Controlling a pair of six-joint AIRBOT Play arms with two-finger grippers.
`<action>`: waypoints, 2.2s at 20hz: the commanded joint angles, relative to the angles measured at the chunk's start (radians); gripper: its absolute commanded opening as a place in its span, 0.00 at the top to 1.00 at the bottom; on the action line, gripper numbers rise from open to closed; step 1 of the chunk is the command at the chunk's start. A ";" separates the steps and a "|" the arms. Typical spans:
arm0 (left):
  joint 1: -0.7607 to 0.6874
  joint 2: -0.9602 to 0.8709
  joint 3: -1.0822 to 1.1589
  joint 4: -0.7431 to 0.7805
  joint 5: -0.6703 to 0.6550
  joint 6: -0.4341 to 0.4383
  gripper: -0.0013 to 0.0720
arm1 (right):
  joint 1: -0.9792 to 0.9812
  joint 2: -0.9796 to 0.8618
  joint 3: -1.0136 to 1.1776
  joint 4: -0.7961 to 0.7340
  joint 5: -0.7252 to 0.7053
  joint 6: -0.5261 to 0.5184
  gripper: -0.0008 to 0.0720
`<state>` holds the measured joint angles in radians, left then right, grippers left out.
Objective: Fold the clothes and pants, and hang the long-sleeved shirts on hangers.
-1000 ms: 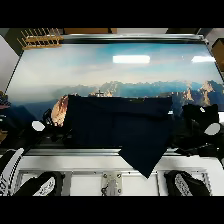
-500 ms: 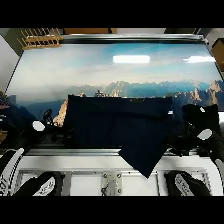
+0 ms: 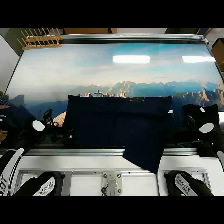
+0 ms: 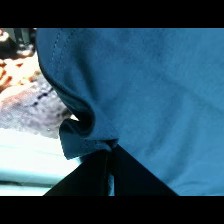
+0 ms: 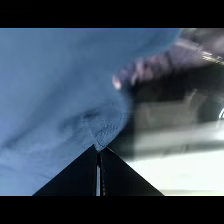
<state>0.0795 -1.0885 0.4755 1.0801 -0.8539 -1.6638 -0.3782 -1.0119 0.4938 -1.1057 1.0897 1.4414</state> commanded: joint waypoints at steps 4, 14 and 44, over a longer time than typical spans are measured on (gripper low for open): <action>-0.001 0.000 0.001 -0.003 -0.029 0.000 0.97 | 0.000 -0.051 0.157 -0.004 -0.120 0.009 0.72; -0.001 0.000 0.001 -0.001 -0.036 0.018 0.97 | -0.080 -0.051 0.087 -0.120 0.124 -0.172 0.07; 0.179 0.496 -0.045 0.103 -0.427 0.017 0.97 | 0.077 0.282 0.150 -0.196 0.554 0.019 0.97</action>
<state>0.2165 -0.6456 0.4255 1.1801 -1.2346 -1.6482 -0.3023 -0.7597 0.6308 -1.2900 1.6012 1.4017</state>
